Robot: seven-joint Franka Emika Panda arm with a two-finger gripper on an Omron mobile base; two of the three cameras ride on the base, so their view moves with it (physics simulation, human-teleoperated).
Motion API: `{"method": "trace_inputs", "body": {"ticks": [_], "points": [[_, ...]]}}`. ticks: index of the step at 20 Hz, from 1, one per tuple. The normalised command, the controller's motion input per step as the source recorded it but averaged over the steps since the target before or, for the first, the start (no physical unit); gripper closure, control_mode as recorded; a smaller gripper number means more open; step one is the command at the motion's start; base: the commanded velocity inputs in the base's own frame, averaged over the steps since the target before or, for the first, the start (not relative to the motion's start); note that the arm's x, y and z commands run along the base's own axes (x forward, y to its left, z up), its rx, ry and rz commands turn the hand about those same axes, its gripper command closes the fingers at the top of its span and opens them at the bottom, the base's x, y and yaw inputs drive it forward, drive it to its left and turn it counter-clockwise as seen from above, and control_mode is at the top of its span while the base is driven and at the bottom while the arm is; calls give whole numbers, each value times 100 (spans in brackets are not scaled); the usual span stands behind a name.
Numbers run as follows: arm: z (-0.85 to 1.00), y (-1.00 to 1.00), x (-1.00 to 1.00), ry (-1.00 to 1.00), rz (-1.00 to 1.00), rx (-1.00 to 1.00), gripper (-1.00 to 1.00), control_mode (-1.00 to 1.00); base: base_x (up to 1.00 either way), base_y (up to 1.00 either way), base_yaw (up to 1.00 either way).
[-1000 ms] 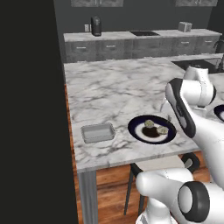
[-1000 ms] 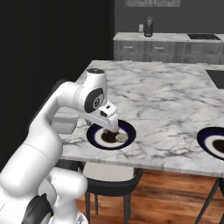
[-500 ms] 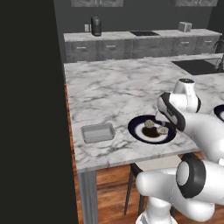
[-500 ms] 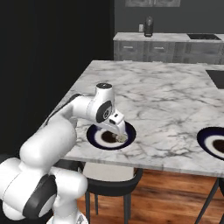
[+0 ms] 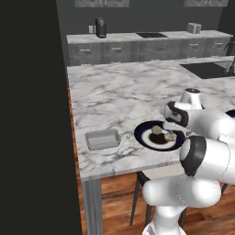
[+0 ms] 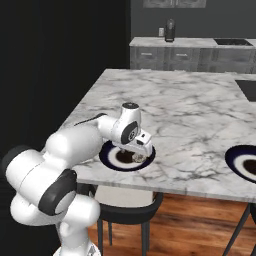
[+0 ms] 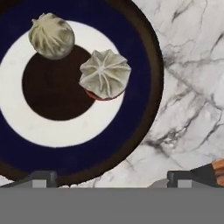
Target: Place two dumplings into each of the tupperware containers and then place the containers in the fridge.
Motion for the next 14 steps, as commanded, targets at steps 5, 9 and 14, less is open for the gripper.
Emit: {"method": "trace_inputs", "body": {"ticks": [5,9,14], "points": [[-43,-26,46,0,7,0,-100,-100,0,0,0],[-19,1,44,0,3,0,-100,-100,0,0,0],[-36,9,47,0,5,-1,-100,-100,0,0,0]]}}
